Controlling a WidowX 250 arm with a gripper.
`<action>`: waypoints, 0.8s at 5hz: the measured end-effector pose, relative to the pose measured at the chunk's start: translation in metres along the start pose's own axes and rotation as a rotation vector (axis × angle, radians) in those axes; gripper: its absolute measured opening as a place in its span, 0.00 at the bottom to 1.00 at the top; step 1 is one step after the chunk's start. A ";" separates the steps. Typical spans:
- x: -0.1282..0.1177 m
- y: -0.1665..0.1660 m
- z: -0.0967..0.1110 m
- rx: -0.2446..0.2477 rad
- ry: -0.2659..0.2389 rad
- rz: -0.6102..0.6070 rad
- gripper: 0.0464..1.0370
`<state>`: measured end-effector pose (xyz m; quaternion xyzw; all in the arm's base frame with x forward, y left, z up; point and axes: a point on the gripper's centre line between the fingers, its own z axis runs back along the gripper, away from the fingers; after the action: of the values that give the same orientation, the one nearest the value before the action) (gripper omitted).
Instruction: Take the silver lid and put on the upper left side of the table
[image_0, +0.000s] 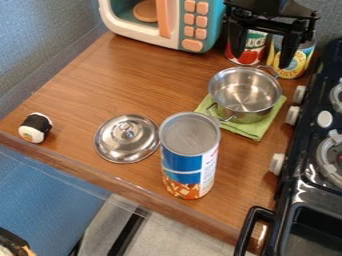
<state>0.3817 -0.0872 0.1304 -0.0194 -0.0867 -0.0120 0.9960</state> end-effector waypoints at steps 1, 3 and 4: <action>-0.005 0.000 -0.014 -0.001 0.038 -0.002 0.96; -0.041 0.044 -0.026 -0.079 0.064 0.057 0.96; -0.067 0.072 -0.029 -0.076 0.069 0.076 0.96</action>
<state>0.3224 -0.0149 0.0880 -0.0601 -0.0512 0.0217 0.9966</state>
